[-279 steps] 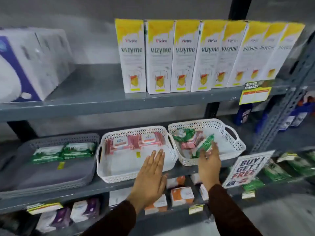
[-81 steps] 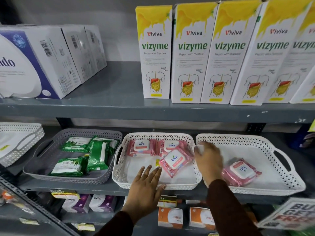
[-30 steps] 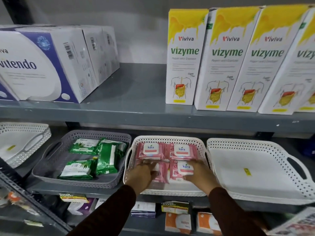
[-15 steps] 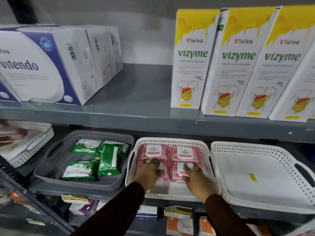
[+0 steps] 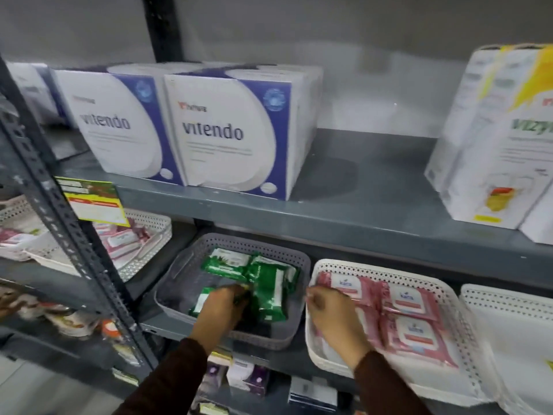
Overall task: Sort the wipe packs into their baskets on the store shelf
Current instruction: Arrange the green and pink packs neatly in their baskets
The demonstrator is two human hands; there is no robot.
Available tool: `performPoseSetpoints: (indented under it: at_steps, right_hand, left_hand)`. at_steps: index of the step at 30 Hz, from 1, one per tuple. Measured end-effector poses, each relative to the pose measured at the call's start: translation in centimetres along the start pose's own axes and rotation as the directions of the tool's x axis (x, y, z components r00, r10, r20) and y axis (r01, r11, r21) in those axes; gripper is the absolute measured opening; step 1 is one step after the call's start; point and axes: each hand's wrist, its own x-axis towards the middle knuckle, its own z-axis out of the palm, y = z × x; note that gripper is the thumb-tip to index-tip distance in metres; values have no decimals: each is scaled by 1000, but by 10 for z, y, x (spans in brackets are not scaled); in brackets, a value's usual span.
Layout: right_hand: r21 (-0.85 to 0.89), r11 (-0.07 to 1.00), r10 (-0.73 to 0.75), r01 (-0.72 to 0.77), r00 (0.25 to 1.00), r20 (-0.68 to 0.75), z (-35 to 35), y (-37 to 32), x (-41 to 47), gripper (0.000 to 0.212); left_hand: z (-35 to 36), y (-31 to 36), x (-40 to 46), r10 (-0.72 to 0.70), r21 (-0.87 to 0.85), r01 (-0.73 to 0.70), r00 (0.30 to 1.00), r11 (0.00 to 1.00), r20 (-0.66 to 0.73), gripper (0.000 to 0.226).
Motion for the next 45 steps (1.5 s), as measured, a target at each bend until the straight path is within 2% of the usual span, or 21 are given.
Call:
performPoseSetpoints:
  at_steps: [3,6,9,14,16,17,19,21,22,24,25,27,29,32,33,36,38,40,42,44,45]
  right_hand:
    - [-6,999,33,-33,996,87,50,-51,27,34]
    - [-251,964,123,-82,981,152,90,-76,47,56]
    - [-442,881,230,-169,969,88,118,-87,53,76]
    - [-449,865,261,-223,965,25,126,-84,55,76]
    - [-384,895,264,-227,963,45,124,-81,54,75]
    - [-284,929,270,-239,960,73,120,-79,53,75]
    - [52,947,303,-316,938,168,110,-73,53,73]
    - [350,823,363,-447,889,280,100,-69,52,64]
    - [439,736,403,-515,855,328,102,-72,54,58]
    - [489,634,463,-599,801,380,104,-72,58,47]
    - [449,656,487,-607,795,362,103,-69,59,42]
    - [318,766,486,-559,827,283,105,-59,56,28]
    - [210,827,478,-521,849,226,107,-59,48,29]
    - [93,885,424,-456,873,241,109,-61,33,78]
    - [32,906,406,-423,887,221,112,-65,30,87]
    - [-309,902,370,-302,909,194,120,-73,34,78]
    - [-449,864,345,-227,917,199,119,-76,43,75]
    - [-473,871,243,-133,953,180,120,-68,47,78]
    - [-392,916,167,-86,970,178,125,-58,42,94]
    - [-307,948,155,-82,962,223,131,-48,36,104]
    - [-296,952,152,-78,960,233,133,-45,37,105]
  left_hand:
    - [-13,-32,6,18,-18,-16,989,1000,144,42]
    - [-22,-54,13,61,29,-67,985,997,159,39]
    - [-32,-74,21,95,34,-101,984,994,152,35]
    - [-42,-101,37,112,-21,-110,983,994,145,26]
    - [-44,-112,45,106,-22,-104,983,994,147,30]
    - [-44,-117,48,103,-29,-100,983,995,150,33]
    - [-42,-123,53,91,-52,-84,985,995,149,37]
    - [-40,-126,55,64,-105,-48,986,993,156,42]
    - [-42,-132,58,45,-132,-22,983,991,177,47]
    - [-43,-136,61,13,-161,22,977,987,213,54]
    - [-42,-136,61,3,-177,37,975,983,221,55]
    - [-41,-137,59,-18,-200,66,973,978,230,55]
    - [-37,-136,56,-30,-199,82,968,976,251,55]
    - [-34,-128,56,-54,-171,102,963,980,266,55]
    - [-33,-126,57,-61,-172,112,960,979,275,55]
    - [-35,-125,57,-56,-210,119,958,970,282,53]
    - [-36,-125,56,-34,-194,90,960,977,277,53]
    - [-36,-125,55,-12,-184,68,957,981,291,51]
    - [-39,-121,53,-10,-222,78,956,972,292,42]
    - [-46,-113,53,-20,-49,28,988,998,155,22]
    - [-51,-107,53,5,78,-11,997,997,73,22]
